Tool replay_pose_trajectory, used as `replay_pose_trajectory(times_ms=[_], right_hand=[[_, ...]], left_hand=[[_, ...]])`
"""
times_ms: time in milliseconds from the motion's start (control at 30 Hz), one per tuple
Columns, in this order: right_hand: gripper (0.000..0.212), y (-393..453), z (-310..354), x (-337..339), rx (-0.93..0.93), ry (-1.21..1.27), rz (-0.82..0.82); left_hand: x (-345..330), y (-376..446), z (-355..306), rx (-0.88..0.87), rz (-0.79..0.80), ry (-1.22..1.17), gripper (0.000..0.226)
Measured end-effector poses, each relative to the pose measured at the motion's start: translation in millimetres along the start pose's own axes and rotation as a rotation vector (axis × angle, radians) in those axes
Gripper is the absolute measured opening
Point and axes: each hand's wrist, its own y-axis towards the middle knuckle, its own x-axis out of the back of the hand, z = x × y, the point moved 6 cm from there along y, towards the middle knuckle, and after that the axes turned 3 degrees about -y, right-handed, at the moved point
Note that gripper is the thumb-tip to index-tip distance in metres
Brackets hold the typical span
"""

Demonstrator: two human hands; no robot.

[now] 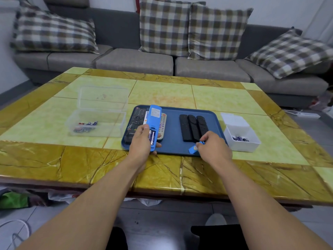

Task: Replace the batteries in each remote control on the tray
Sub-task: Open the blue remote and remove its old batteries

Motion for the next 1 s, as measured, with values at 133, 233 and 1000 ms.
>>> replay_pose_trajectory(times_ms=[133,233,1000], right_hand=[[0.013,1.4,3.4,2.1,0.047,-0.119,-0.041],[0.010,-5.0,22.1,5.8,0.165,-0.042,-0.135],[0.039,-55.8,101.9,-9.0,0.744,0.008,-0.106]], left_hand=[[-4.3,-2.5,-0.9,0.018,0.046,0.003,0.027],[-7.6,-4.1,-1.5,0.029,0.071,-0.014,0.026],[-19.0,-6.8,3.1,0.168,0.167,-0.400,0.032]])
